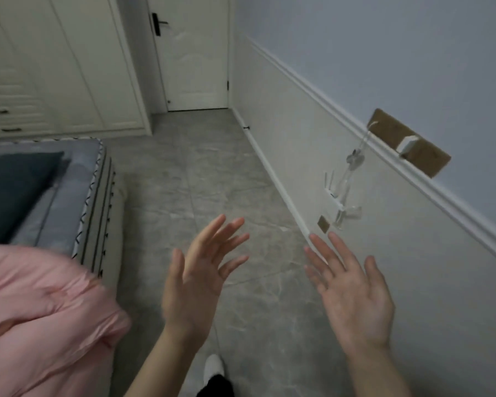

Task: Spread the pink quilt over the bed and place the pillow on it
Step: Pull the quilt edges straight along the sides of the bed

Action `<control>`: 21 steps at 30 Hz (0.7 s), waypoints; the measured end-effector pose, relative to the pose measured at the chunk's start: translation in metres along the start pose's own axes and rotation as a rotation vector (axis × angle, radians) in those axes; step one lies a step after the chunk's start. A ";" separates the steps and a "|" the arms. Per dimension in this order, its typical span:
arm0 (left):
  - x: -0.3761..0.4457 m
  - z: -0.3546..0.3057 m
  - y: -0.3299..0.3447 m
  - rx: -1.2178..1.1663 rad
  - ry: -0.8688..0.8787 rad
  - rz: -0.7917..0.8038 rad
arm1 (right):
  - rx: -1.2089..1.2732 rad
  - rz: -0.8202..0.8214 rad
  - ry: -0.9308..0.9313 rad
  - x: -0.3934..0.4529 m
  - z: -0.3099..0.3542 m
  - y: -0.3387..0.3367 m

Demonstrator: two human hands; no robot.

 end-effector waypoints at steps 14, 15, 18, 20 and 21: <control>0.281 -0.046 -0.169 0.022 0.087 -0.272 | -0.013 0.157 0.147 0.340 -0.057 0.145; 0.310 -0.047 -0.183 0.005 0.093 -0.299 | 0.003 0.129 0.168 0.375 -0.067 0.151; 0.375 -0.044 -0.214 0.006 0.119 -0.375 | -0.013 0.160 0.191 0.459 -0.083 0.172; 0.418 -0.042 -0.233 0.038 0.122 -0.406 | -0.020 0.221 0.224 0.512 -0.094 0.189; 0.439 -0.041 -0.243 0.047 0.120 -0.437 | -0.031 0.239 0.241 0.538 -0.099 0.197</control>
Point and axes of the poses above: each hand's wrist, its own x-axis towards the middle knuckle, its own y-axis out of the palm, z = x × y, the point moved 7 cm from there along x, towards the middle knuckle, and after that the axes turned 1 degree about x, right-handed, at the moved point
